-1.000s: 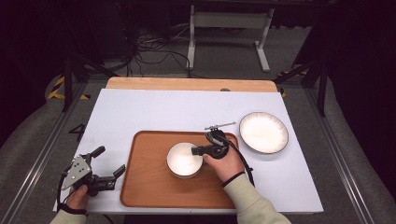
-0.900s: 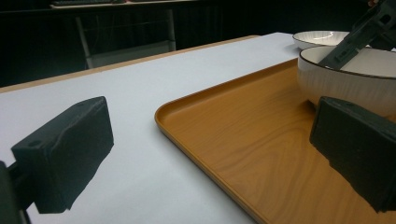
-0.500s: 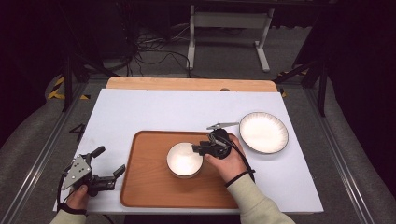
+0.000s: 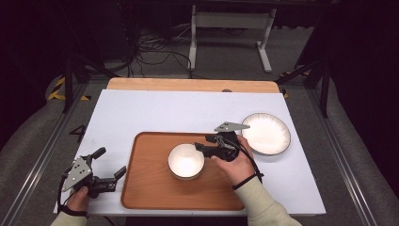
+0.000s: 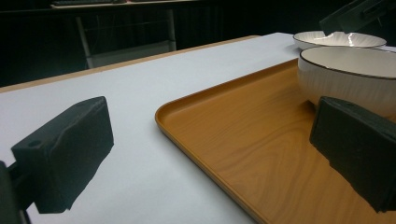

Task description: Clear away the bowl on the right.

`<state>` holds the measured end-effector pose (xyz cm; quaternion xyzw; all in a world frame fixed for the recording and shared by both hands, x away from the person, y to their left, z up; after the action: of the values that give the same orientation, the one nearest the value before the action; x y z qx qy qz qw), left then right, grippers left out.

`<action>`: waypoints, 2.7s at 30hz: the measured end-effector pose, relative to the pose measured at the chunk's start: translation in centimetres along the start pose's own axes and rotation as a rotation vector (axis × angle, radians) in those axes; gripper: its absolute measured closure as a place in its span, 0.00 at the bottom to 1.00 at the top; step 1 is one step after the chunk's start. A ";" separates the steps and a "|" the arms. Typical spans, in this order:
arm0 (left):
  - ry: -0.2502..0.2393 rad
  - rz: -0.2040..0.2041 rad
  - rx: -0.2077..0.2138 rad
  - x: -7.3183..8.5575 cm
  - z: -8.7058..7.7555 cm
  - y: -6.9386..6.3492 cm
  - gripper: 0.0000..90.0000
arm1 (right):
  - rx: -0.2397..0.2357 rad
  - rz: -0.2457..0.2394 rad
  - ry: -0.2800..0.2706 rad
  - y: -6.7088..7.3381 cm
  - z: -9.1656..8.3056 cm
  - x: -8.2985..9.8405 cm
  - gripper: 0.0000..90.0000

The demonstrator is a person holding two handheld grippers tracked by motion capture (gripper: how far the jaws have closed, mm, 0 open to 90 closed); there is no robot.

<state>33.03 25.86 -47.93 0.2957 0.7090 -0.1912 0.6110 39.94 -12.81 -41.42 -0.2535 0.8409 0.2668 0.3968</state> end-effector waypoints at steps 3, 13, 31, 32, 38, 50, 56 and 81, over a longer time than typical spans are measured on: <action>0.000 0.002 0.001 0.0 0.0 0.0 0.00 | -0.008 -0.038 -0.041 0.1 -0.4 0.0 0.49; 0.000 0.000 0.000 0.0 0.0 0.0 0.00 | -0.040 -0.150 -0.165 0.7 -2.0 -0.3 0.46; 0.001 0.001 0.000 0.0 0.0 0.0 0.00 | -0.084 -0.275 -0.317 0.3 -4.1 0.3 0.30; 0.002 0.001 0.000 0.0 0.0 0.0 0.00 | -0.085 -0.276 -0.322 0.2 -4.3 0.4 0.29; 0.002 0.002 -0.001 0.0 0.0 0.0 0.00 | -0.091 -0.283 -0.359 -0.5 -5.4 0.5 0.27; 0.002 -0.001 0.000 0.0 0.0 0.0 0.00 | -0.073 -0.277 -0.391 -2.0 -7.5 1.0 0.24; 0.003 0.002 0.001 0.0 0.0 0.0 0.00 | -0.047 -0.277 -0.394 -3.1 -8.6 1.6 0.23; 0.003 -0.003 0.000 0.0 0.1 0.0 0.00 | 0.045 -0.212 -0.446 -7.4 -12.9 3.3 0.20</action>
<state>33.05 25.82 -47.93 0.2952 0.7104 -0.1916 0.6095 36.02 -27.28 -38.91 -0.2664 0.7068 0.2543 0.6039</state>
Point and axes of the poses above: each handheld gripper's, and its own axes: z roughly forward along the jaws, x roughly out of its underside, y roughly to its left, the point moved 3 cm from there along z, roughly forward along the jaws, and after that the axes turned 4 degrees about z, right-handed, at the moved point
